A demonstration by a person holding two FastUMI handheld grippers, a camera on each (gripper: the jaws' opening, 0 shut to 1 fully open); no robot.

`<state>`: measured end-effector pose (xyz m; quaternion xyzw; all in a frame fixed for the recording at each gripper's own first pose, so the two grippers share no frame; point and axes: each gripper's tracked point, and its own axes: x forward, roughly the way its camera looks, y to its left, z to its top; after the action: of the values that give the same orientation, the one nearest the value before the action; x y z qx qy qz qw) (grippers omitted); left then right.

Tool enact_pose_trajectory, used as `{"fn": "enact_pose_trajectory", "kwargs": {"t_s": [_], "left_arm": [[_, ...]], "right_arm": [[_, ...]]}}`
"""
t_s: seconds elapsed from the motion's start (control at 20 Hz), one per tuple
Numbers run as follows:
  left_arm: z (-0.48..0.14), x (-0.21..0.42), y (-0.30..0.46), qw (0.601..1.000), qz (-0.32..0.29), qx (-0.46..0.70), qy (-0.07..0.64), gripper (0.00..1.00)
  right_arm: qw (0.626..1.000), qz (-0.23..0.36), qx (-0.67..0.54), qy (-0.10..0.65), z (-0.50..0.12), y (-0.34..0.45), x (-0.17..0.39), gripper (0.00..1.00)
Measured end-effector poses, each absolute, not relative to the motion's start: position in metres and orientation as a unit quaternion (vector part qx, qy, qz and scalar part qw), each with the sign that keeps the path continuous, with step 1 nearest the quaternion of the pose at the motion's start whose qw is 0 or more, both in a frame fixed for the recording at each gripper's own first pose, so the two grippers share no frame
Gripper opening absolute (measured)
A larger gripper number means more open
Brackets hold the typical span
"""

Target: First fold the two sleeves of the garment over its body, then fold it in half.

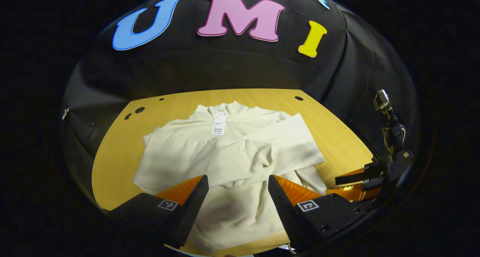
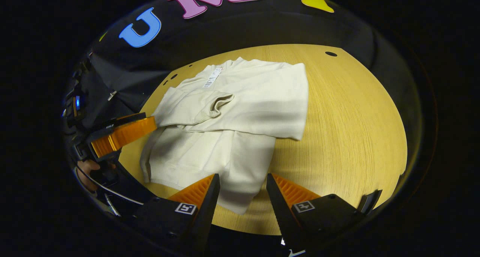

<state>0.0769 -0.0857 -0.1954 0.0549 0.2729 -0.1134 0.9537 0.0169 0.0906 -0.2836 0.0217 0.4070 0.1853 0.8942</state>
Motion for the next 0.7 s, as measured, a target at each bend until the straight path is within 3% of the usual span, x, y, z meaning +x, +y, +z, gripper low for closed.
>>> {"fn": "enact_pose_trajectory", "kwargs": {"t_s": [0.15, 0.2, 0.25, 0.45, 0.6, 0.7], "left_arm": [[-0.209, 0.050, -0.061, 0.949, -0.098, 0.066, 0.291, 0.99], [-0.215, 0.042, -0.050, 0.948, -0.090, 0.074, 0.296, 0.94], [-0.223, 0.035, -0.043, 0.946, -0.084, 0.076, 0.304, 0.99], [-0.243, 0.013, -0.025, 0.939, -0.066, 0.059, 0.333, 0.99], [-0.257, 0.008, -0.016, 0.935, -0.053, 0.048, 0.347, 0.99], [-0.270, 0.005, -0.010, 0.929, -0.044, 0.047, 0.364, 0.99]], "right_arm": [[0.892, 0.177, 0.006, 0.415, -0.289, 0.088, 0.012, 0.78], [0.893, 0.175, -0.003, 0.416, -0.291, 0.087, 0.011, 0.79], [0.892, 0.175, -0.010, 0.417, -0.293, 0.088, 0.009, 0.79], [0.890, 0.175, -0.025, 0.420, -0.298, 0.092, 0.004, 0.80], [0.890, 0.165, -0.034, 0.424, -0.303, 0.090, 0.002, 0.90], [0.890, 0.155, -0.036, 0.428, -0.306, 0.089, 0.003, 0.91]]}}
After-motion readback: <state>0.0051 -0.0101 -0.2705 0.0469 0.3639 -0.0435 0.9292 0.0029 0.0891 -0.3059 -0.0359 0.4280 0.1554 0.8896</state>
